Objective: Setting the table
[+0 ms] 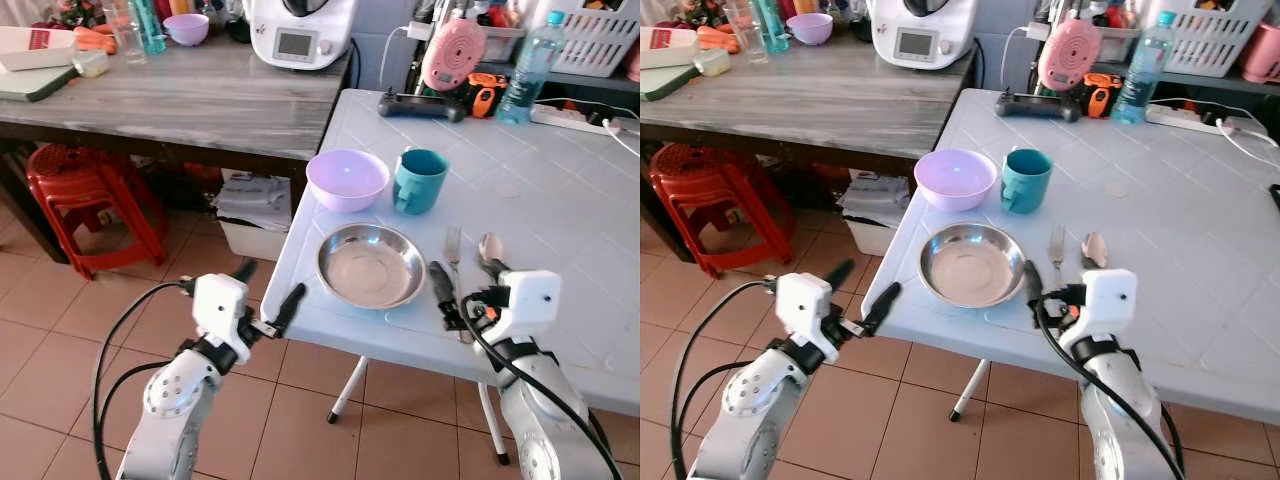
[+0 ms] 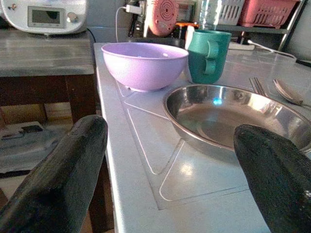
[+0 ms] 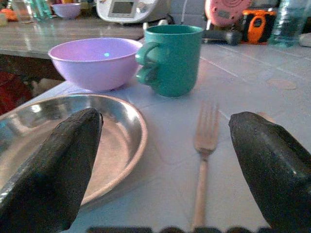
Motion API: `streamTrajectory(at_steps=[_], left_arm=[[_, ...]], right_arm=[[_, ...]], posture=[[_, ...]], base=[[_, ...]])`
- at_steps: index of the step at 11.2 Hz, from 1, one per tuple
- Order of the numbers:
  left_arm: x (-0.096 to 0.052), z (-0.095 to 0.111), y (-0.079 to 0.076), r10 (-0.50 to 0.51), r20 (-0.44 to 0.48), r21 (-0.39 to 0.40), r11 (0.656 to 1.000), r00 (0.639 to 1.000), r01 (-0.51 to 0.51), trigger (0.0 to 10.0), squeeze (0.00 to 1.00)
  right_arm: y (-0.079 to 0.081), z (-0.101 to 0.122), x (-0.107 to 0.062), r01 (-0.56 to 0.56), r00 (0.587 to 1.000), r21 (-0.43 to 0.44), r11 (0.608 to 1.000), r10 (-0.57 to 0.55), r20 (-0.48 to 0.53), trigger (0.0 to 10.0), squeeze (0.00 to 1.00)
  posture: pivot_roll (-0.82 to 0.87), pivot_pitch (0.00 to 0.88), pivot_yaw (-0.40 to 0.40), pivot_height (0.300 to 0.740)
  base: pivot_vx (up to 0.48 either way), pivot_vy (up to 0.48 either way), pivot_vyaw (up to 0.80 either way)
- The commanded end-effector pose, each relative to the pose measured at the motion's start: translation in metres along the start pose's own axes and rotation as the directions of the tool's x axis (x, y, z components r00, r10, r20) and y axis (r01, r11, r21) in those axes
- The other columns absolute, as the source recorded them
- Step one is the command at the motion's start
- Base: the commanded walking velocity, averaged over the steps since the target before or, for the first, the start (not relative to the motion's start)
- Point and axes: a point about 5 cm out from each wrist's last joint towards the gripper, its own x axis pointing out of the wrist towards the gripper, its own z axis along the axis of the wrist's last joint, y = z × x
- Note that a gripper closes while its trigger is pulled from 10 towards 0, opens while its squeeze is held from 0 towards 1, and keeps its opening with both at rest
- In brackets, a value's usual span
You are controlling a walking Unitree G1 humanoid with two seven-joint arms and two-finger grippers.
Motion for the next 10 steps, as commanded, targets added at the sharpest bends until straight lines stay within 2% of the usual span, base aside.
streamTrajectory(at_steps=[1, 2, 3, 4, 5, 6, 7, 8, 10], left_arm=[[0.0, -0.002, 0.0, -0.013, -0.008, -0.006, 1.0, 1.0, 0.013, 10.0, 0.0], [0.0, -0.001, 0.0, -0.017, -0.006, -0.002, 1.0, 1.0, 0.017, 10.0, 0.0], [0.0, -0.002, -0.002, -0.032, -0.01, -0.009, 0.999, 0.999, 0.032, 10.0, 0.0], [0.0, -0.001, -0.004, -0.082, -0.015, 0.0, 0.997, 0.997, 0.082, 10.0, 0.0], [-0.001, -0.001, -0.005, -0.111, -0.018, 0.019, 0.994, 0.994, 0.111, 10.0, 0.0], [0.0, -0.002, -0.002, -0.106, -0.024, 0.012, 0.994, 0.994, 0.106, 10.0, 0.0], [0.0, -0.002, -0.004, -0.133, -0.032, 0.026, 0.991, 0.991, 0.134, 10.0, 0.0], [-0.001, -0.004, -0.004, -0.157, -0.048, 0.056, 0.986, 0.986, 0.16, 10.0, 0.0], [0.0, -0.004, -0.003, -0.156, -0.05, 0.055, 0.986, 0.986, 0.159, 10.0, 0.0]], right_arm=[[0.003, -0.006, 0.002, -0.035, 0.999, 0.031, 0.999, 0.036, -0.036, 10.0, 1.0], [0.004, -0.006, 0.004, -0.029, 0.999, 0.031, 0.999, 0.03, -0.035, 10.0, 1.0], [0.004, -0.01, 0.006, -0.01, 0.998, 0.068, 0.998, 0.014, -0.06, 10.0, 0.9], [0.006, -0.014, 0.009, -0.037, 0.996, 0.063, 0.997, 0.042, -0.079, 10.0, 0.0], [0.007, -0.017, 0.011, -0.055, 0.994, 0.048, 0.997, 0.059, -0.092, 10.0, 0.0], [0.003, -0.02, 0.017, -0.025, 0.994, 0.083, 0.996, 0.034, -0.102, 10.0, 0.0], [0.003, -0.021, 0.019, -0.03, 0.993, 0.082, 0.996, 0.039, -0.11, 10.0, 0.0], [0.007, -0.024, 0.025, -0.059, 0.99, 0.08, 0.995, 0.069, -0.12, 10.0, 0.0], [0.008, -0.026, 0.029, -0.056, 0.989, 0.114, 0.992, 0.071, -0.131, 10.0, 0.0]], posture=[[0.01, 0.092, -0.014, 0.74], [0.02, 0.092, -0.014, 0.74], [0.02, 0.092, -0.012, 0.74], [0.02, 0.092, -0.007, 0.74], [0.02, 0.092, -0.006, 0.74], [0.02, 0.093, -0.005, 0.74], [0.03, 0.094, -0.006, 0.74], [0.03, 0.096, -0.002, 0.74], [0.03, 0.1, 0.0, 0.74]], base=[[0.0, 0.0, 0.0], [0.0, 0.0, 0.0], [0.0, 0.0, 0.0], [0.0, 0.0, 0.0], [0.0, 0.0, 0.0], [0.0, 0.0, 0.0], [0.0, 0.0, 0.0], [0.0, 0.0, 0.0], [0.0, 0.0, 0.0]])
